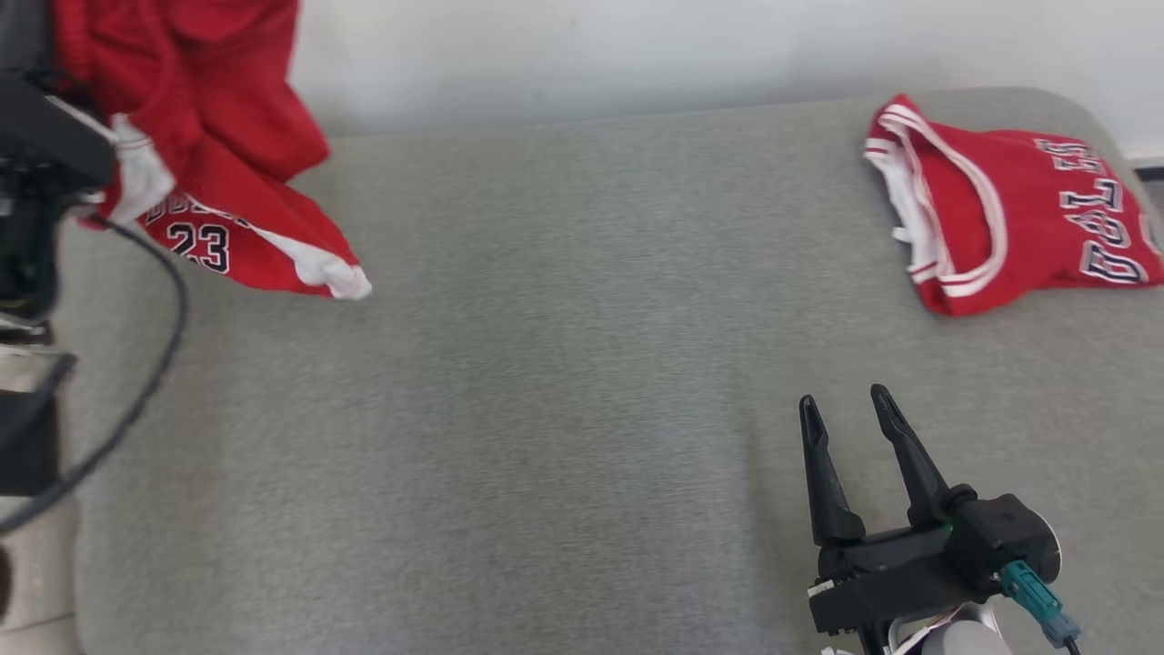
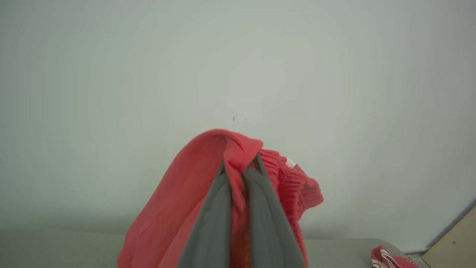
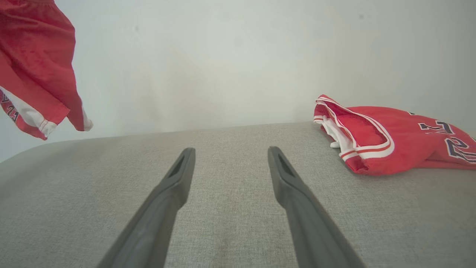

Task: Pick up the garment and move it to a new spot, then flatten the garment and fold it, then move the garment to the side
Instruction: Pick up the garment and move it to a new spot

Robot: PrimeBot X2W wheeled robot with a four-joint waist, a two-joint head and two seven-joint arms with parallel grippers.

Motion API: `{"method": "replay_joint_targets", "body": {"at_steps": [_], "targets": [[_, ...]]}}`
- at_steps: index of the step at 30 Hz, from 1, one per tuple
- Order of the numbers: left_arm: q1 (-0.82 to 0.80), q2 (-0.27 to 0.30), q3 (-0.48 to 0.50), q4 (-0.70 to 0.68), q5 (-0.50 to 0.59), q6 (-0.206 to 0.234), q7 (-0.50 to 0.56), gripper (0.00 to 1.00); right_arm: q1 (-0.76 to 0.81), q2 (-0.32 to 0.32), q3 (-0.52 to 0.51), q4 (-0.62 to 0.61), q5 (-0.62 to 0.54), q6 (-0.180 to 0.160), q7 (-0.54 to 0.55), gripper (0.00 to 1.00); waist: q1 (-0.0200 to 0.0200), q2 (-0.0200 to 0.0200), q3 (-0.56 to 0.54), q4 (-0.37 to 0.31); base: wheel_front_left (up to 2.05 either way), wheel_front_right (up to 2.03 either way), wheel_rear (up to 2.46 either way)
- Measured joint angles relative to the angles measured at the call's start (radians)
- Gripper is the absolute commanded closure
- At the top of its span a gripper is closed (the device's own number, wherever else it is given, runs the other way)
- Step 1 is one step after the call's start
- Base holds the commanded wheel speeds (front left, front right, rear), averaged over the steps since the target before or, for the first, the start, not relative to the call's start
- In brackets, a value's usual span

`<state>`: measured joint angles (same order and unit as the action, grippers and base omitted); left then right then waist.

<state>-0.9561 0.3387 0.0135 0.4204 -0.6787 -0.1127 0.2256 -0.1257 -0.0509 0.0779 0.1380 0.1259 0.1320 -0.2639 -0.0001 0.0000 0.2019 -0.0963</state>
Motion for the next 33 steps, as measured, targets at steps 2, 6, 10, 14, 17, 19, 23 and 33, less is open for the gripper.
{"method": "replay_joint_targets", "body": {"at_steps": [2, 6, 10, 14, 17, 19, 23, 33], "targets": [[0.012, -0.022, -0.015, -0.056, -0.002, 0.010, 0.017, 1.00, 0.002, 0.000, -0.001, -0.001, 0.006, 0.000, 0.000, 0.00, 0.0000, 0.0000, -0.003, -0.024, 0.00, 0.00, 0.00], [0.024, -0.069, -0.054, -0.156, -0.006, 0.031, 0.050, 1.00, 0.002, 0.000, -0.002, 0.000, 0.015, 0.000, 0.000, 0.00, 0.0000, 0.0000, -0.007, -0.072, 0.00, 0.00, 0.00], [0.039, -0.122, -0.096, -0.230, -0.010, 0.049, 0.075, 1.00, 0.004, 0.000, -0.010, 0.000, 0.025, 0.000, 0.000, 0.00, 0.0000, 0.0000, -0.007, -0.114, 0.00, 0.00, 0.00], [0.069, -0.165, -0.135, -0.272, -0.012, 0.060, 0.081, 1.00, 0.008, -0.001, -0.014, 0.002, 0.035, 0.000, 0.000, 0.00, 0.0000, 0.0000, -0.005, -0.141, 0.00, 0.00, 0.00], [0.108, -0.199, -0.165, -0.293, -0.014, 0.060, 0.084, 1.00, 0.008, 0.000, -0.013, 0.004, 0.040, 0.000, 0.000, 0.00, 0.0000, 0.0000, 0.000, -0.149, 0.00, 0.00, 0.00], [0.145, -0.216, -0.186, -0.299, -0.020, 0.060, 0.088, 1.00, 0.008, 0.000, -0.013, 0.006, 0.041, 0.000, 0.000, 0.00, 0.0000, 0.0000, 0.001, -0.147, 0.00, 0.00, 0.00], [0.232, -0.228, -0.214, -0.281, -0.018, 0.060, 0.066, 1.00, 0.009, 0.000, -0.007, 0.010, 0.041, 0.000, 0.000, 0.00, 0.0000, 0.0000, 0.001, -0.140, 0.00, 0.00, 0.00], [0.468, -0.236, -0.258, -0.095, -0.010, 0.040, -0.037, 1.00, 0.007, 0.000, 0.004, 0.018, 0.041, 0.000, 0.000, 0.00, 0.0001, 0.0000, 0.007, -0.137, 0.00, 0.00, 0.00]]}}
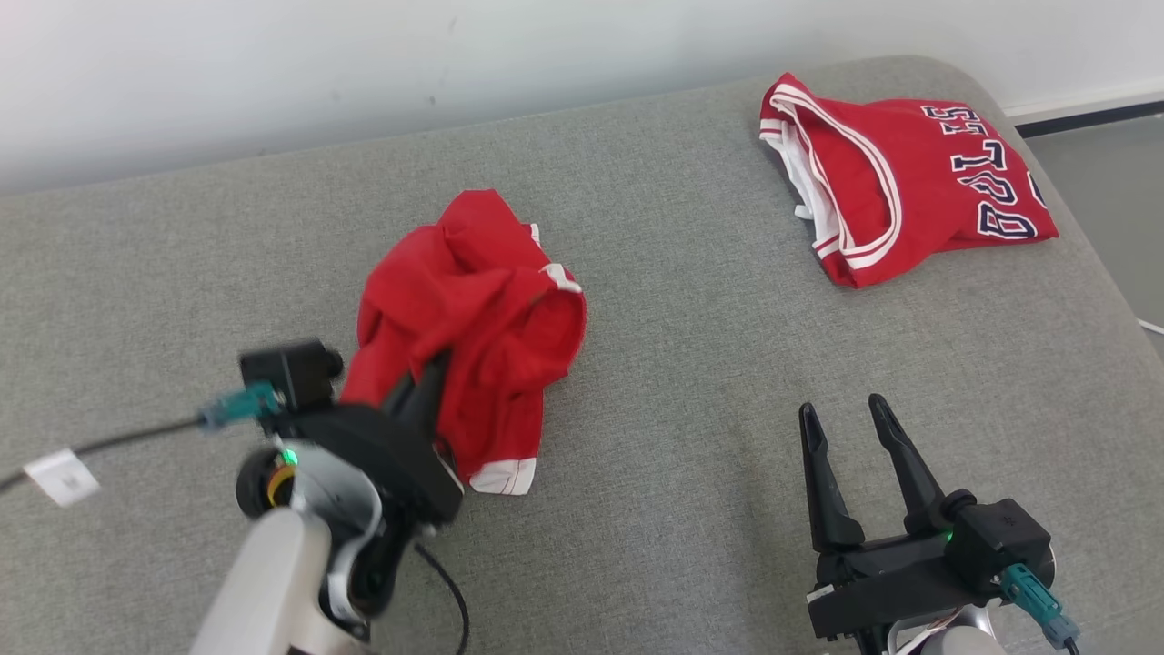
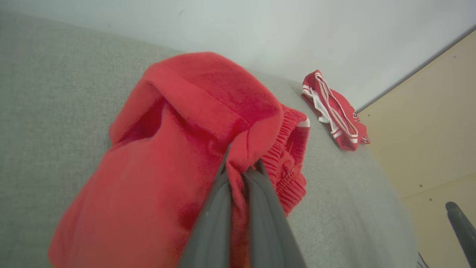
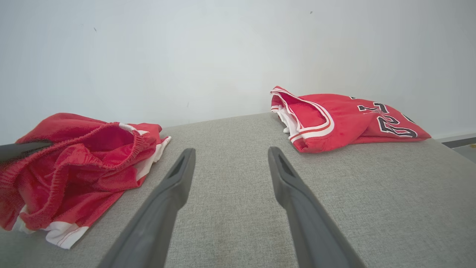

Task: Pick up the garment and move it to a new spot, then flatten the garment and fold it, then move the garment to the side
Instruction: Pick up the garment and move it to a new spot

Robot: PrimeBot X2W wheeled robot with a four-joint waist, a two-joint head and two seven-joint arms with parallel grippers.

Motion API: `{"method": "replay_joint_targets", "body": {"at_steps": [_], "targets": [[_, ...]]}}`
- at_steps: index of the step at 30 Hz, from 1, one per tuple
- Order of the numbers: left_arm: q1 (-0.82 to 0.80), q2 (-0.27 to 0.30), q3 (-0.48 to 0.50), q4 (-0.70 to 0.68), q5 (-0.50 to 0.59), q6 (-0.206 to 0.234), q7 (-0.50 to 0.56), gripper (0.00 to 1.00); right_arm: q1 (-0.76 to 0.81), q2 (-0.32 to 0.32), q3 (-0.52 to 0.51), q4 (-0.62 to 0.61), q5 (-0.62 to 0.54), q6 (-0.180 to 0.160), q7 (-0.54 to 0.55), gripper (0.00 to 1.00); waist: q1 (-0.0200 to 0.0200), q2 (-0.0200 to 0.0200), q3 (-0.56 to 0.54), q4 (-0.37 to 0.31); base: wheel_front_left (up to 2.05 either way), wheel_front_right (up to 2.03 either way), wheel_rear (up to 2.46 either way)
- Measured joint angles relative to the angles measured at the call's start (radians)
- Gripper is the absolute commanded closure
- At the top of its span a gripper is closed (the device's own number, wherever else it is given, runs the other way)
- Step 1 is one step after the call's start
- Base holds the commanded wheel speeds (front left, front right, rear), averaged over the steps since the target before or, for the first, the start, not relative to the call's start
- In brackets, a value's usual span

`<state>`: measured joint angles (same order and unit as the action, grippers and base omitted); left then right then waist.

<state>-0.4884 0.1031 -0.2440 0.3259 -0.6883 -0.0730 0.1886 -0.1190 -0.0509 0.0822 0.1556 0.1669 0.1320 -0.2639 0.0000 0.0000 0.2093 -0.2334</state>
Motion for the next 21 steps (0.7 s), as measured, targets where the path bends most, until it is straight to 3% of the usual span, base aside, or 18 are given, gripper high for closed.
{"method": "replay_joint_targets", "body": {"at_steps": [4, 5, 6, 11, 21], "targets": [[0.035, -0.006, -0.025, 0.065, 0.001, -0.019, -0.031, 1.00, -0.001, 0.000, -0.001, 0.005, -0.001, 0.000, 0.000, 0.00, 0.0000, 0.0000, -0.003, 0.003, 0.00, 0.00, 0.00], [0.036, -0.006, -0.029, 0.074, 0.002, -0.024, -0.045, 0.56, -0.001, 0.000, 0.000, 0.006, -0.001, 0.000, 0.000, 0.00, 0.0000, 0.0001, -0.006, 0.004, 0.00, 0.00, 0.00], [0.036, -0.007, -0.030, 0.077, 0.002, -0.025, -0.064, 0.00, -0.001, 0.000, 0.003, 0.006, -0.001, 0.000, 0.000, 0.00, 0.0000, 0.0001, -0.009, 0.006, 0.00, 0.00, 0.00], [0.035, 0.009, -0.049, 0.058, 0.024, -0.042, -0.164, 0.00, 0.001, 0.000, 0.019, 0.001, -0.002, 0.000, 0.000, 0.00, 0.0000, 0.0000, -0.034, 0.017, 0.00, 0.00, 0.00], [0.097, 0.101, -0.030, 0.003, 0.102, -0.041, -0.393, 0.00, 0.009, 0.000, 0.005, -0.026, -0.012, 0.000, 0.000, 0.00, -0.0001, 0.0001, -0.088, 0.060, 0.00, 0.00, 0.00]]}}
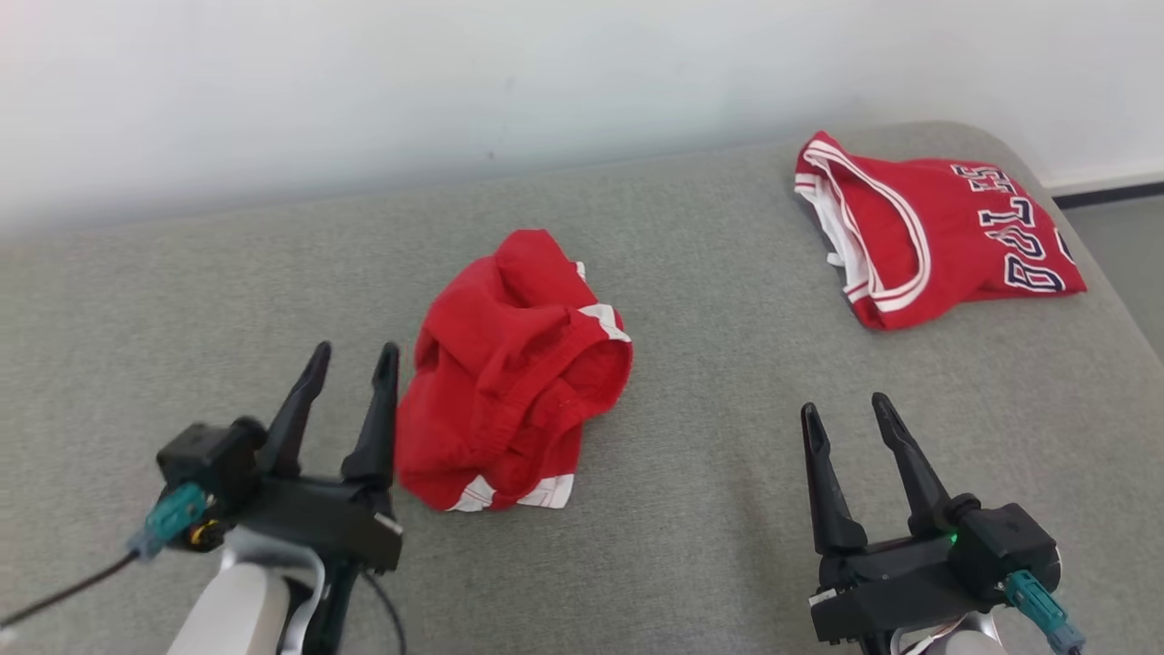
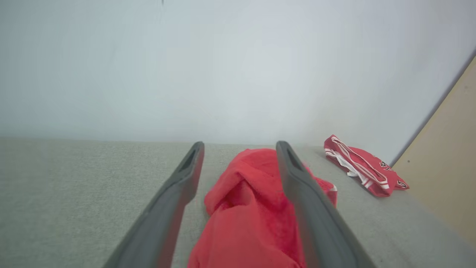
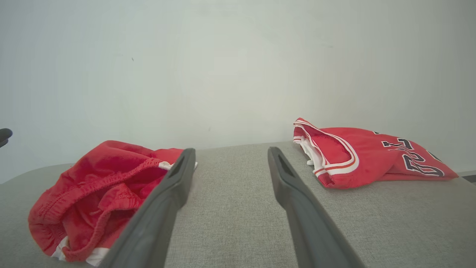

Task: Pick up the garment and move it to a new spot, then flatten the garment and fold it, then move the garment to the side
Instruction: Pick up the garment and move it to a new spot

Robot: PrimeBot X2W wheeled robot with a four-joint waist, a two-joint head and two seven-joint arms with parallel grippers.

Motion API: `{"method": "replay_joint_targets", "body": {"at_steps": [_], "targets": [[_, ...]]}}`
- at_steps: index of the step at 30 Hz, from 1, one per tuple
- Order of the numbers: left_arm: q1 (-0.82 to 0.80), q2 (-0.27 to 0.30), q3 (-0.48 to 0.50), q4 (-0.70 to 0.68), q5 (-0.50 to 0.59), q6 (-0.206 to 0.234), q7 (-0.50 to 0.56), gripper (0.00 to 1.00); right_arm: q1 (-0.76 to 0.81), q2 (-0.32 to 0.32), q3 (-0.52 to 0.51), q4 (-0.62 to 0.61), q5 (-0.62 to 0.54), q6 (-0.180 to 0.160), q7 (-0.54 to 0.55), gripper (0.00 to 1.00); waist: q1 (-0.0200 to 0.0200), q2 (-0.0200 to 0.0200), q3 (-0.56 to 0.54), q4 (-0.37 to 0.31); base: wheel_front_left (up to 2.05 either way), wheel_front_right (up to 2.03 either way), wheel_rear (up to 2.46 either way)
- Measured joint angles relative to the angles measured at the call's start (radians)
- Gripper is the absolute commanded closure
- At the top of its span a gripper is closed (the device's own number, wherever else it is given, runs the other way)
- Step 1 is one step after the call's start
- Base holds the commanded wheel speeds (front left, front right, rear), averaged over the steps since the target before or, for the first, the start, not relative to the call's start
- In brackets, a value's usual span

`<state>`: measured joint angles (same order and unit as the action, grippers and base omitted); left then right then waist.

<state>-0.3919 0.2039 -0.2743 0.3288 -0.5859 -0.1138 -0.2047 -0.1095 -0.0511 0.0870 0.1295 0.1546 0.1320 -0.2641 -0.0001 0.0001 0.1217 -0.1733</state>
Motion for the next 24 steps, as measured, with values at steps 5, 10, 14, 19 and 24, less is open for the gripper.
{"method": "replay_joint_targets", "body": {"at_steps": [5, 10, 14, 19, 24], "targets": [[0.050, 0.031, 0.032, -0.018, 0.054, 0.025, -0.045, 0.00, 0.011, 0.001, -0.012, -0.013, -0.014, 0.000, 0.000, 0.00, 0.0000, 0.0000, -0.018, 0.031, 0.00, 0.00, 0.00], [0.123, 0.057, 0.069, -0.068, 0.132, 0.059, -0.055, 0.00, 0.020, 0.000, -0.026, -0.021, -0.017, 0.000, 0.000, 0.00, 0.0000, 0.0000, -0.028, 0.057, 0.00, 0.00, 0.00], [0.223, 0.047, 0.122, -0.133, 0.216, 0.099, -0.057, 0.00, 0.030, 0.000, -0.035, -0.021, -0.025, 0.000, 0.000, 0.00, 0.0000, 0.0000, -0.036, 0.075, 0.00, 0.00, 0.00], [0.292, 0.014, 0.172, -0.178, 0.254, 0.114, -0.058, 0.00, 0.040, 0.000, -0.043, -0.019, -0.030, 0.000, 0.000, 0.00, 0.0000, 0.0000, -0.044, 0.086, 0.00, 0.00, 0.00], [0.377, -0.057, 0.265, -0.216, 0.307, 0.117, -0.058, 0.00, 0.063, 0.000, -0.059, -0.011, -0.032, 0.000, 0.000, 0.00, 0.0000, 0.0000, -0.054, 0.100, 0.00, 0.00, 0.00]]}}
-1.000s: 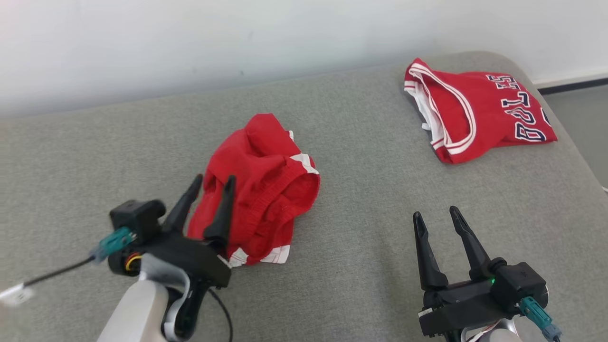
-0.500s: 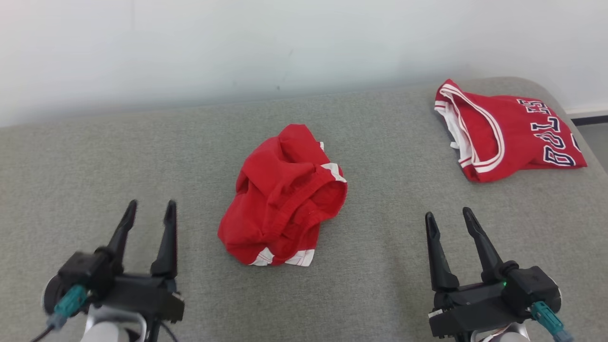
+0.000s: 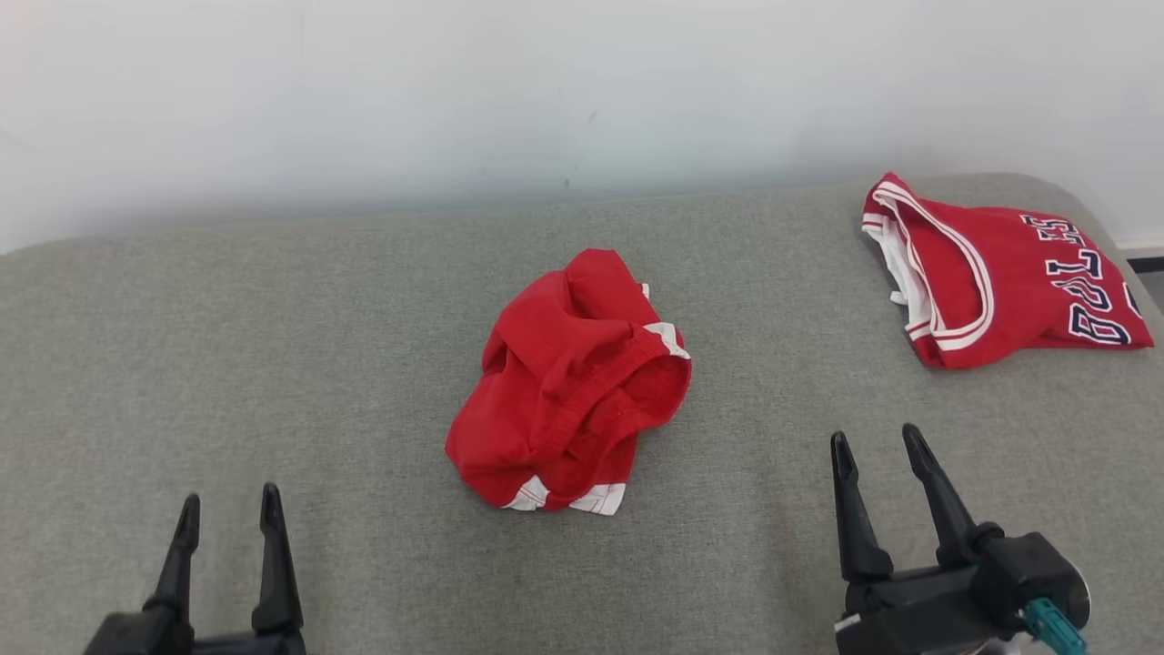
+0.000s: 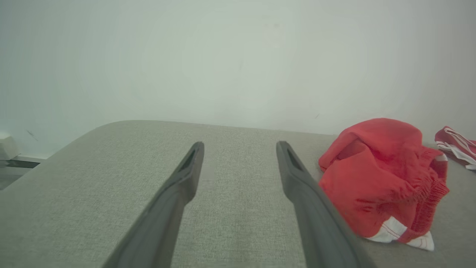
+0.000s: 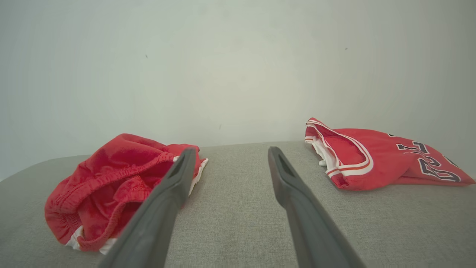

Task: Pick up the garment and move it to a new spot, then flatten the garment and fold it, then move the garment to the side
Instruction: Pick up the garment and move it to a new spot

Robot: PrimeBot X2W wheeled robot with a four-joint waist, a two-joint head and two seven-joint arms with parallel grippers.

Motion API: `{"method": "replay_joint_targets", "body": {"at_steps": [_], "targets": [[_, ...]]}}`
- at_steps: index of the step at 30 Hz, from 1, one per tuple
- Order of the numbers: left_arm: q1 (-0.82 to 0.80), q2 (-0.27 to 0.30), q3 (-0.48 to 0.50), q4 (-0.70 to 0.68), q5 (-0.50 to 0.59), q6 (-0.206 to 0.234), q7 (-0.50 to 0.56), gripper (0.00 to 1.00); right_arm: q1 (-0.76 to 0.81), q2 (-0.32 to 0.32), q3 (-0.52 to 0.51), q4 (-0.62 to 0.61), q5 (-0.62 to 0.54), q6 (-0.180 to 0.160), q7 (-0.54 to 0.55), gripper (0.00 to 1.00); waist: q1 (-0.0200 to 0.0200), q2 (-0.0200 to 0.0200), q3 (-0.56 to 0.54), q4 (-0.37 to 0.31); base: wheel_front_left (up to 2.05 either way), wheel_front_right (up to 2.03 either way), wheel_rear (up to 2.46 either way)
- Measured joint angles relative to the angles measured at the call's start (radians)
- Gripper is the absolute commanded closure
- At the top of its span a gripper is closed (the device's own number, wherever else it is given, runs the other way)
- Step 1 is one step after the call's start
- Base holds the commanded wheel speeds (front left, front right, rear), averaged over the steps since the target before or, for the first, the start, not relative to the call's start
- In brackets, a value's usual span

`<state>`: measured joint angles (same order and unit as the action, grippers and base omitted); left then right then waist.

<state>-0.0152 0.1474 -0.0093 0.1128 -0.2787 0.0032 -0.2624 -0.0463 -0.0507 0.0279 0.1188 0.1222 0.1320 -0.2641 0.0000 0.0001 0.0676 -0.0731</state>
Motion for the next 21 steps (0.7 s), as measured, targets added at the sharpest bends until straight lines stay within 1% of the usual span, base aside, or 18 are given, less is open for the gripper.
{"method": "replay_joint_targets", "body": {"at_steps": [3, 6, 10, 16, 21], "targets": [[0.019, -0.020, 0.021, 0.001, 0.022, -0.007, 0.000, 0.00, 0.013, 0.000, -0.002, 0.006, -0.001, 0.000, 0.000, 0.00, -0.0001, -0.0001, -0.005, 0.005, 0.00, 0.00, 0.00], [0.036, -0.046, 0.054, 0.006, 0.040, -0.023, 0.000, 0.00, 0.026, -0.001, -0.002, 0.016, -0.001, 0.000, 0.000, 0.00, 0.0000, 0.0000, -0.011, 0.010, 0.00, 0.00, 0.00], [0.045, -0.065, 0.084, 0.015, 0.063, -0.048, 0.000, 0.00, 0.036, 0.000, -0.002, 0.025, -0.002, 0.000, 0.000, 0.00, -0.0001, 0.0000, -0.018, 0.016, 0.00, 0.00, 0.00], [0.054, -0.075, 0.076, 0.018, 0.127, -0.092, 0.000, 0.00, 0.053, 0.000, 0.002, 0.034, -0.002, 0.000, 0.000, 0.00, 0.0000, 0.0000, -0.026, 0.020, 0.00, 0.00, 0.00], [0.054, -0.081, 0.079, 0.019, 0.139, -0.109, 0.000, 0.00, 0.053, 0.000, 0.004, 0.039, -0.001, 0.000, 0.000, 0.00, 0.0001, -0.0001, -0.024, 0.018, 0.00, 0.00, 0.00]]}}
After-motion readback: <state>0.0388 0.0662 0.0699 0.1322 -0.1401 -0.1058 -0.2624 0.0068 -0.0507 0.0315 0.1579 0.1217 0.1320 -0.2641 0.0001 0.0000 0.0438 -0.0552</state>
